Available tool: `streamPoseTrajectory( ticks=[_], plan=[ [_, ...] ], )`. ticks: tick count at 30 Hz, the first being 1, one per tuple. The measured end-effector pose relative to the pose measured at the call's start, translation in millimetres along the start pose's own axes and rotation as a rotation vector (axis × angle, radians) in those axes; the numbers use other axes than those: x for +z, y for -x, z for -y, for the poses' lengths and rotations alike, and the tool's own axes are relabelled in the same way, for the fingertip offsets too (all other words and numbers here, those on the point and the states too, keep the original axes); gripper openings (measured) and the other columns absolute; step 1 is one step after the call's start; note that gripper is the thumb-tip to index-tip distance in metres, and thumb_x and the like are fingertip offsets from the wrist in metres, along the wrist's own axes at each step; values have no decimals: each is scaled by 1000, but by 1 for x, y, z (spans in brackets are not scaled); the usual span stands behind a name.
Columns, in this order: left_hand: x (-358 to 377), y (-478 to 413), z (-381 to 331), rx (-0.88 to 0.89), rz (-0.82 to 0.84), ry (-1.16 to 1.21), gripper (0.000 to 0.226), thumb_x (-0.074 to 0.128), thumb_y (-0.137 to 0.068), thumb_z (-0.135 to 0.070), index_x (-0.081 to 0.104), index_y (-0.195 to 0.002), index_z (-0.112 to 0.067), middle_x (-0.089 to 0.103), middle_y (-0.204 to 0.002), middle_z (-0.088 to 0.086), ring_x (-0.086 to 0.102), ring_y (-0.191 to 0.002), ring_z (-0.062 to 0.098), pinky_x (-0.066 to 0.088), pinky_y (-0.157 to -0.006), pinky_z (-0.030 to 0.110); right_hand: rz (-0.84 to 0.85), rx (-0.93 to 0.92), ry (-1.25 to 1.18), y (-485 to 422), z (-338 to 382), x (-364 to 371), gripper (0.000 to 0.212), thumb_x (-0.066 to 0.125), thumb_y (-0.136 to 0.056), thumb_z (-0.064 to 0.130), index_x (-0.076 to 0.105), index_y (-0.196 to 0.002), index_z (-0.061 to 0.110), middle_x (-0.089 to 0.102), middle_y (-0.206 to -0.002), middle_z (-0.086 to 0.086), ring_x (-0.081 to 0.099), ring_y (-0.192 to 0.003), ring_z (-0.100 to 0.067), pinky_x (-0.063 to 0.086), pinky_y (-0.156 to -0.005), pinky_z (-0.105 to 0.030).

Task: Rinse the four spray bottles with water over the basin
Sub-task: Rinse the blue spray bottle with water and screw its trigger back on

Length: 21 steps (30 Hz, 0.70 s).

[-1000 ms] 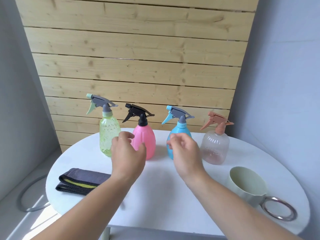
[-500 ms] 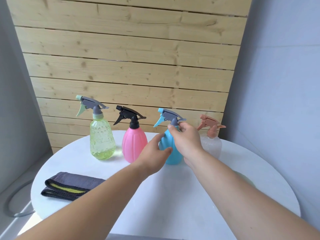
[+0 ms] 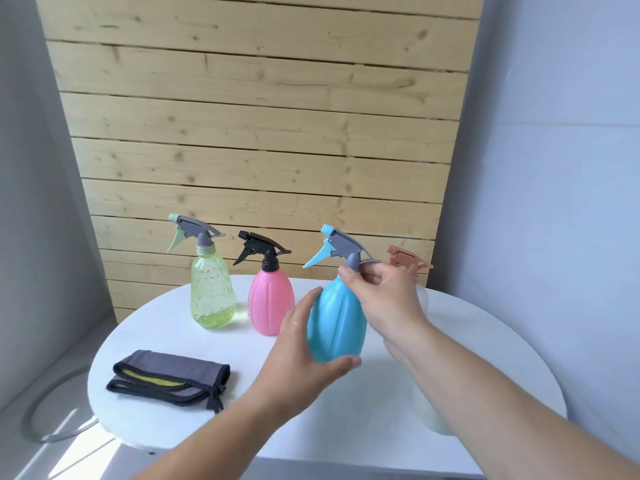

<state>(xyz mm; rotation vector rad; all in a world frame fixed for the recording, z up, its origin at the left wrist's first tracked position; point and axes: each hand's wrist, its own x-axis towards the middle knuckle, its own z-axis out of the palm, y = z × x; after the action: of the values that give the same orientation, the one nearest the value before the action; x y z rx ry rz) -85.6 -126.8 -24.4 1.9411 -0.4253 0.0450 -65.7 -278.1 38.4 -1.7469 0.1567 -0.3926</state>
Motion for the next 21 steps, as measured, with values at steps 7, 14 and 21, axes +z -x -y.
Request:
streamPoseTrajectory(
  ticks=[7,14,21],
  plan=[
    [-4,76,-44,-12,4,40,97,89,-62,-48,33,-140,-63,47,-135,-28,50,-122,-10,52,-102,28,76,47,-242,80,29,-35,12,73,-89,21,78,-88,10,77,-84,2,66,-79,-6,52,-87,-31],
    [-26,126,-65,-302,384,519,86,83,-59,-33,50,-137,-17,71,-117,8,71,-99,22,59,-85,37,190,221,-365,136,46,-63,12,71,-90,22,75,-91,11,72,-81,0,65,-70,-13,50,-67,-25],
    [-16,150,-62,-350,331,495,86,88,-59,-41,50,-133,-22,72,-121,12,74,-100,25,59,-89,40,129,265,-369,164,35,-67,13,75,-86,24,76,-90,11,70,-81,-1,64,-71,-14,52,-74,-30]
  ],
)
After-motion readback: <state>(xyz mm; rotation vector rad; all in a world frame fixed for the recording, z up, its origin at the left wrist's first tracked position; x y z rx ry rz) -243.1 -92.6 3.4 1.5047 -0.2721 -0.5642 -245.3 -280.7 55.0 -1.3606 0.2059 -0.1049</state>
